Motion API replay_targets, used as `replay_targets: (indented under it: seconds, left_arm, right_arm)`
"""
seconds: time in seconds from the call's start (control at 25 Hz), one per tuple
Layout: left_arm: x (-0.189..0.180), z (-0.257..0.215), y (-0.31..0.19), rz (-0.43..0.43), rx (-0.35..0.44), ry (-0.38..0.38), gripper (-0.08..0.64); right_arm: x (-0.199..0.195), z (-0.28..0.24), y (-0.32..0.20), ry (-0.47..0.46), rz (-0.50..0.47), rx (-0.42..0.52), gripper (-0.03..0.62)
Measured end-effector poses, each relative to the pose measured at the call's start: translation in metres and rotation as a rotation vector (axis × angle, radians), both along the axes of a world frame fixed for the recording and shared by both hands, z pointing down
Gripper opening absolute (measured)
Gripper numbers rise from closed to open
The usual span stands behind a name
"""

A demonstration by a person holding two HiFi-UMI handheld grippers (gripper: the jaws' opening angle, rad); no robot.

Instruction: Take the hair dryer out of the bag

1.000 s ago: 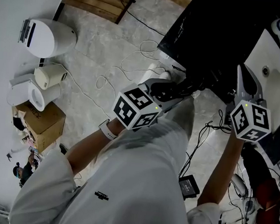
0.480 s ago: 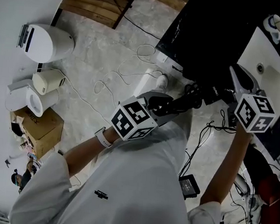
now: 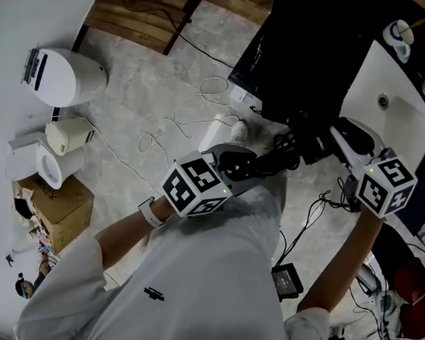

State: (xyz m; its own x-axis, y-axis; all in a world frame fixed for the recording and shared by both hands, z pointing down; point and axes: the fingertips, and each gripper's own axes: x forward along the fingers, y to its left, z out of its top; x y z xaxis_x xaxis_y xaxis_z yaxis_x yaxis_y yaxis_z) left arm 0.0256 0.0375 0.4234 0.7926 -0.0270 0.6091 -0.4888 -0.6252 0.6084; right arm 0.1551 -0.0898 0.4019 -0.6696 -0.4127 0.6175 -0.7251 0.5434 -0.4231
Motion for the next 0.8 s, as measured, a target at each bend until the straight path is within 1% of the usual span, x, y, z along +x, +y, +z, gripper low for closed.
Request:
replay_targets:
  seconds: [0.2, 0.32, 0.4, 0.44, 0.52, 0.6, 0.8]
  left_arm:
    - [-0.005, -0.009, 0.007, 0.043, -0.007, 0.004, 0.187]
    - [-0.009, -0.018, 0.010, 0.058, -0.006, 0.013, 0.187]
    - [-0.011, -0.024, 0.009, 0.055, -0.006, 0.025, 0.186]
    - [-0.011, -0.027, 0.007, 0.053, -0.002, 0.030, 0.186]
    - [-0.012, -0.033, 0.003, 0.046, 0.011, 0.041, 0.186]
    - [-0.013, -0.040, -0.004, 0.035, 0.028, 0.050, 0.186]
    - [-0.012, -0.055, -0.023, -0.003, 0.077, 0.075, 0.186]
  right_arm:
    - [0.009, -0.021, -0.001, -0.045, 0.060, 0.040, 0.120]
    - [0.019, -0.033, -0.002, -0.066, 0.138, 0.069, 0.120]
    - [0.030, -0.040, -0.002, -0.067, 0.210, 0.088, 0.119]
    - [0.035, -0.043, 0.000, -0.065, 0.246, 0.099, 0.097]
    - [0.043, -0.049, 0.006, -0.063, 0.304, 0.121, 0.089]
    - [0.045, -0.055, 0.014, -0.067, 0.336, 0.135, 0.089]
    - [0.045, -0.068, 0.031, -0.072, 0.383, 0.166, 0.089]
